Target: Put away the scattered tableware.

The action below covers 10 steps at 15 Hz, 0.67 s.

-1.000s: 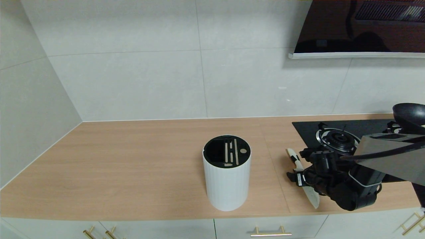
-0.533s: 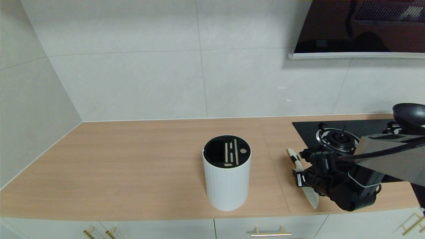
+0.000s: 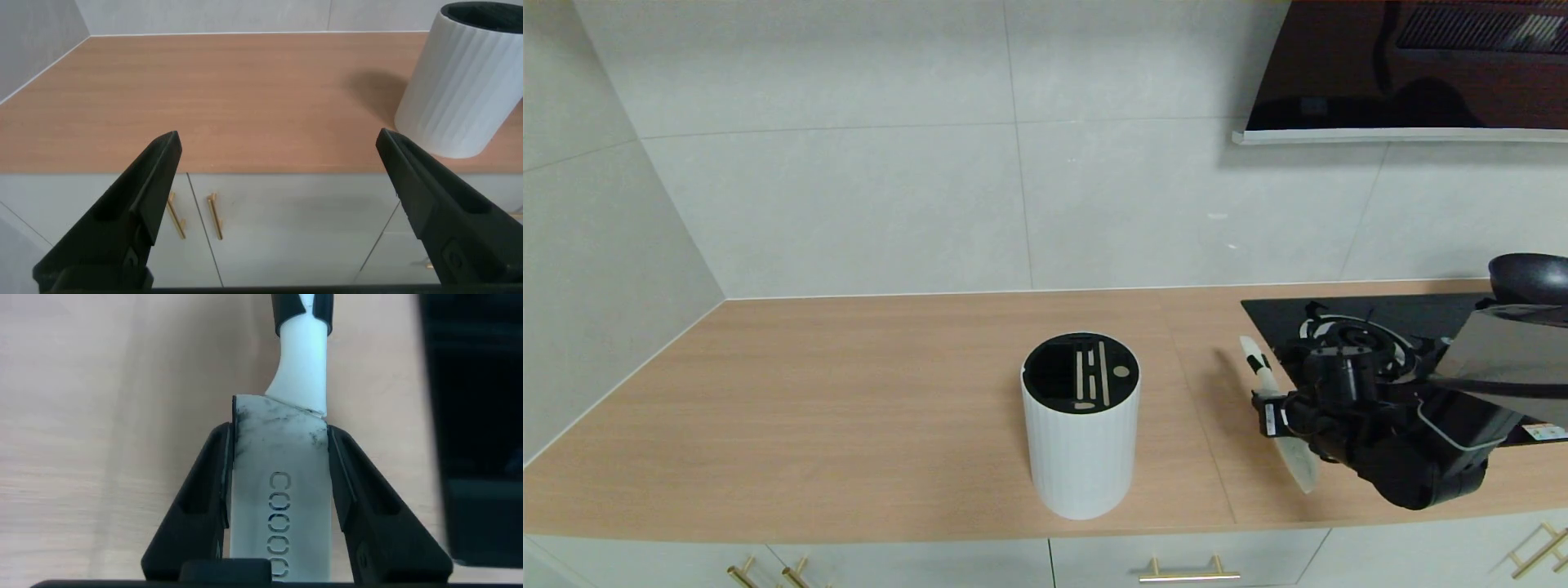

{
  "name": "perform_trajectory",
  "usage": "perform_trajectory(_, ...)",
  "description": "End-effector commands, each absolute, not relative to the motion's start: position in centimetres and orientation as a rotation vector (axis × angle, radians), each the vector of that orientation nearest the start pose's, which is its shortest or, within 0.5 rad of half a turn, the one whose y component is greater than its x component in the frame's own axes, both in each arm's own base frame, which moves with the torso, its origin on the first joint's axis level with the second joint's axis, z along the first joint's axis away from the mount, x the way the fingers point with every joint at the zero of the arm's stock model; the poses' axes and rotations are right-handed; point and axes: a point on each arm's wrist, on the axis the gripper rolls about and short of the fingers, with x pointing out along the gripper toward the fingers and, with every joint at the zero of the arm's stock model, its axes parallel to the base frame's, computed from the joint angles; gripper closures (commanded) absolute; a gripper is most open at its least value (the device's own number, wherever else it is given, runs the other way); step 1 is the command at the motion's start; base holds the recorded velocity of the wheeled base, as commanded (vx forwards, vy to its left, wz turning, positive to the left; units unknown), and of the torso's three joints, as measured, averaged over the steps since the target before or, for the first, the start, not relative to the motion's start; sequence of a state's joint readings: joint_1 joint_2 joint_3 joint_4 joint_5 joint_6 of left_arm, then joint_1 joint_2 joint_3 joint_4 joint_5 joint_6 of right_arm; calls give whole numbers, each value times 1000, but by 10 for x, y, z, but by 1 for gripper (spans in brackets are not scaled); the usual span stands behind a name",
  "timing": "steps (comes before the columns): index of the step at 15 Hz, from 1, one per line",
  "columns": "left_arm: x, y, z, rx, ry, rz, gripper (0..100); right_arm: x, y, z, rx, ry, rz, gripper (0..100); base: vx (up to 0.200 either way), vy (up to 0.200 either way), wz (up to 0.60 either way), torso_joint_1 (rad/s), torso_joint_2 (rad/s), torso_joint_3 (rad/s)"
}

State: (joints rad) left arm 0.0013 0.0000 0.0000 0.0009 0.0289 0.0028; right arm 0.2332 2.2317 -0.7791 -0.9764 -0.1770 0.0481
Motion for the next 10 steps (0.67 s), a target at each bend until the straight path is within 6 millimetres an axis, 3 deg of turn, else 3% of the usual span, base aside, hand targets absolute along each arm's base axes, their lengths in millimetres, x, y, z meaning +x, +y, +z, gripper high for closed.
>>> perform_trajectory(1, -23, 1, 75, 2, 0, 31, 0, 333, 91, 87, -28, 333, 92, 100, 0, 0, 0, 0, 0, 0)
perform_trajectory(5, -23, 1, 77, 33, -16, 39, 0, 298, 102, 133, -15, 244, 157, 100, 0, 0, 0, 0, 0, 0)
perform_trajectory(8, -26, 1, 94, 66, -143, 32, 0, 281, 102, 155, -2, 183, 178, 100, 0, 0, 0, 0, 0, 0)
perform_trajectory(10, -30, -1, 105, 71, -119, -33, 0, 271, 102, 167, 0, 170, 192, 100, 0, 0, 0, 0, 0, 0)
